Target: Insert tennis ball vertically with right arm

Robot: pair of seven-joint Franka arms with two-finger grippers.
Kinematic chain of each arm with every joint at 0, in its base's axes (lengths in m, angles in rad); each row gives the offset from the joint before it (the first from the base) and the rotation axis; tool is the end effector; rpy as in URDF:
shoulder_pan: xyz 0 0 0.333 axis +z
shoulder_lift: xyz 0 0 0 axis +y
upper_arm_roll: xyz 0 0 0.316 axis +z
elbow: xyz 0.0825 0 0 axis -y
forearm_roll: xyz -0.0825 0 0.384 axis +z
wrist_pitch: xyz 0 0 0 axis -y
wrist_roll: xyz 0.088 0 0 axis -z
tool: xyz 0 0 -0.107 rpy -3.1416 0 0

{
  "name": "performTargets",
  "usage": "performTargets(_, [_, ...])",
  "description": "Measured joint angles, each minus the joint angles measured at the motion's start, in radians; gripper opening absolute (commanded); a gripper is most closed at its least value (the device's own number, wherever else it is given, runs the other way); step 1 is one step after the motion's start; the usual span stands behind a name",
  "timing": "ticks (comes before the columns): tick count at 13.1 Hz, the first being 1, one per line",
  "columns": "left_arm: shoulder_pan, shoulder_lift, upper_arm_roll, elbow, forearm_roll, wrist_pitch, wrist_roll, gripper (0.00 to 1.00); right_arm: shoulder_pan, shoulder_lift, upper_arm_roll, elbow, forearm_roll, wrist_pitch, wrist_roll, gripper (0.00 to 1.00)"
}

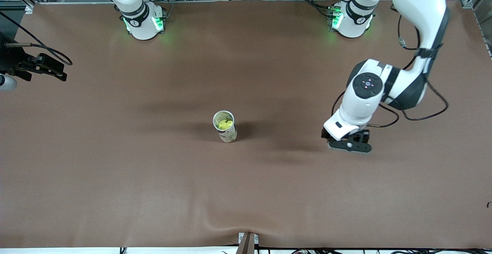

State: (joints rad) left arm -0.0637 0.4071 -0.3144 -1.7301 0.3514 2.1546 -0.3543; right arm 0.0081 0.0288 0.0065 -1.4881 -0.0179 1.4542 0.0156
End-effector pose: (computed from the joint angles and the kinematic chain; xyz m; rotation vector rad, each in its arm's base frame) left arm 0.6251 -0.2122 0.3606 -2.9776 0.2772 -0.1556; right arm 0.5517 0.0059 0.6373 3.1215 -0.0039 -0.0975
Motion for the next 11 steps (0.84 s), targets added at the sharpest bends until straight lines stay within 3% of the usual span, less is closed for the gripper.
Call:
performTargets(3, [0.039, -0.009, 0.004, 0.166, -0.114, -0.22, 0.063, 1.0, 0.0, 0.0, 0.0, 0.0, 0.0, 0.0, 0.0, 1.0])
performTargets(8, [0.197, -0.014, 0.016, 0.308, -0.118, -0.4, 0.145, 1.0, 0.0, 0.001, 0.0, 0.0, 0.001, 0.0, 0.0, 1.0])
performTargets(11, [0.244, -0.081, 0.015, 0.36, -0.126, -0.455, 0.178, 1.0, 0.0, 0.001, 0.0, 0.0, 0.001, 0.0, 0.0, 1.0])
